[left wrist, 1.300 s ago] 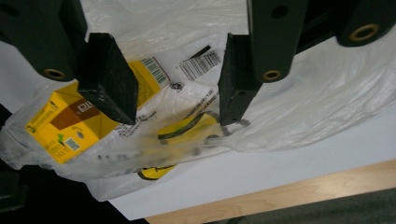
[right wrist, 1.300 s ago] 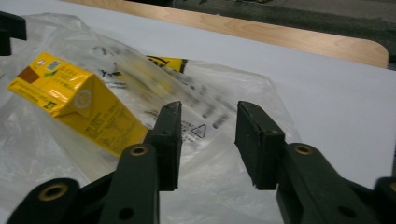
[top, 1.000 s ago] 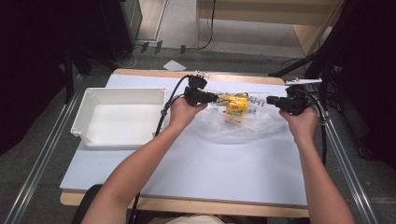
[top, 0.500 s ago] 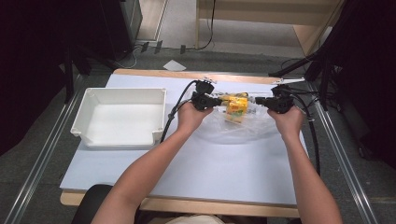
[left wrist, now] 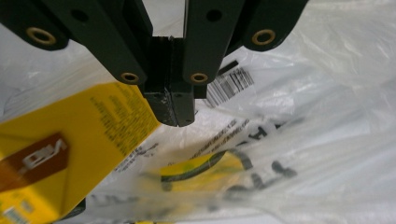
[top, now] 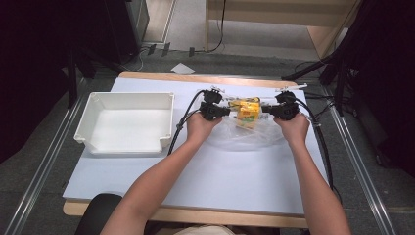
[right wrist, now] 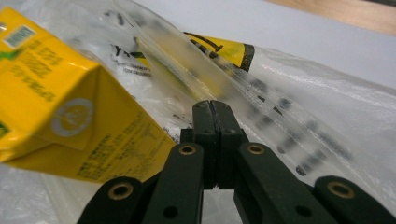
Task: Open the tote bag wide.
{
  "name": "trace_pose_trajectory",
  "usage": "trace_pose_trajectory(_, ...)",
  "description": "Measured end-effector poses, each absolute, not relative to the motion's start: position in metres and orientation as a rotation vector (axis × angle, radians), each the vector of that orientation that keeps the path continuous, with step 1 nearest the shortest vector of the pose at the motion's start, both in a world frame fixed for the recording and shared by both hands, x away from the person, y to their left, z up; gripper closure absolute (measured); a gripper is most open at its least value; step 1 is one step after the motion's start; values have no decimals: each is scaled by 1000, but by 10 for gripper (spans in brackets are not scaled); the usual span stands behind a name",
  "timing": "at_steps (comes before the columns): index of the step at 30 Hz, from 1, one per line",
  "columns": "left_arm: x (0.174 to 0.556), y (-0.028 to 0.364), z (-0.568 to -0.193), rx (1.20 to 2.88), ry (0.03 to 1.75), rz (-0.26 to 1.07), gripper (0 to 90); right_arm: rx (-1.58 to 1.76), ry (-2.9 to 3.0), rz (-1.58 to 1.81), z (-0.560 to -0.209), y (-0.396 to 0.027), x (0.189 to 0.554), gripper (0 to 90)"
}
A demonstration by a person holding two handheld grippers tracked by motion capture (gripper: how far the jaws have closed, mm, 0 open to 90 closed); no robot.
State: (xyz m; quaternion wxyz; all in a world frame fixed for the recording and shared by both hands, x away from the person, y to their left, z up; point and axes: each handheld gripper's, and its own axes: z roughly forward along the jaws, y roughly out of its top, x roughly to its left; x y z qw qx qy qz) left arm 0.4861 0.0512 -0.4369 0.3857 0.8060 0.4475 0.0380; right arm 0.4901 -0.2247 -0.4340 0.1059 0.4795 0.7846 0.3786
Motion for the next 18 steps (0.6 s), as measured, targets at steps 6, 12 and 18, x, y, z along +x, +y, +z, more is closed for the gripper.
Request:
trace_pose_trajectory(6,480,52,-454,2069,1156,65,900,1446,2339,1081,-448,-219,498,900)
trace_pose_trajectory(12,474,46,-459,2084,1134,56,900,1443,2350,1057,-456,-214,502,900)
trace_pose_trajectory(18,462,40,-462,2091,1098,36,900,1476,2339,1058,-460,-214,506,900)
